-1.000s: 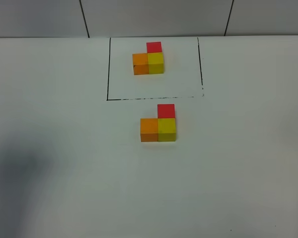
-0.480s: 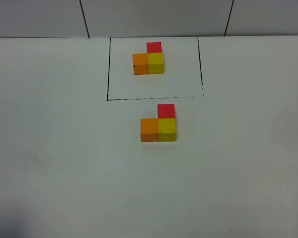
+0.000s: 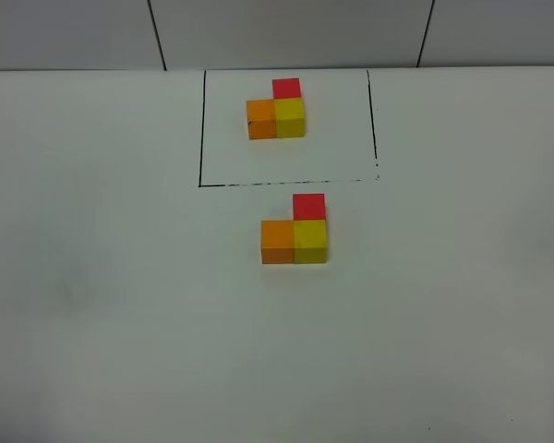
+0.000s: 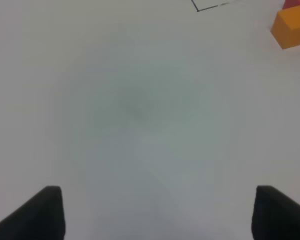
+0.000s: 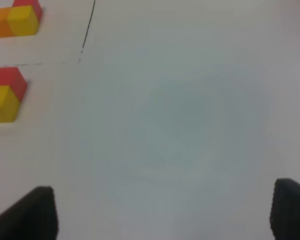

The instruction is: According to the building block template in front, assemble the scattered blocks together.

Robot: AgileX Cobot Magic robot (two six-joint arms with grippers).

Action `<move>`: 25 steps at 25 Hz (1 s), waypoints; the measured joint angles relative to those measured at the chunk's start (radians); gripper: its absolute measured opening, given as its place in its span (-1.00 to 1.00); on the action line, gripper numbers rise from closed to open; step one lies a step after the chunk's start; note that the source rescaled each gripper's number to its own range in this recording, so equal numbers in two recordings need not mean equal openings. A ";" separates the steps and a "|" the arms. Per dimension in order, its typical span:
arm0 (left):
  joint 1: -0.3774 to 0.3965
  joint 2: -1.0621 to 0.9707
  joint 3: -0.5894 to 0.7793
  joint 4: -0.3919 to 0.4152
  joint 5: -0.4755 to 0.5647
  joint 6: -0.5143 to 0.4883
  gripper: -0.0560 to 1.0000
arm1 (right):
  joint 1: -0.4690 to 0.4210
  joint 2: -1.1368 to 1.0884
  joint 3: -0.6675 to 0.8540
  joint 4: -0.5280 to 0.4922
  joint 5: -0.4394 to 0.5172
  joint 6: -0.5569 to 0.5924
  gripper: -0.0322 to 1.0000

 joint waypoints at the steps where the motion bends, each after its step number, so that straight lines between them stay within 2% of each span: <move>1: 0.000 -0.015 0.001 0.000 -0.001 0.002 0.49 | 0.000 0.000 0.000 0.000 0.000 0.000 0.47; 13: 0.002 -0.049 0.001 0.001 -0.004 0.005 0.48 | 0.000 0.000 0.000 0.000 0.000 0.004 0.47; 21: 0.098 -0.049 0.001 0.014 -0.004 -0.036 0.48 | 0.000 0.000 0.000 0.000 0.000 0.004 0.47; 25: 0.109 -0.049 0.001 0.014 -0.004 -0.040 0.48 | 0.000 0.000 0.000 0.001 0.000 0.004 0.47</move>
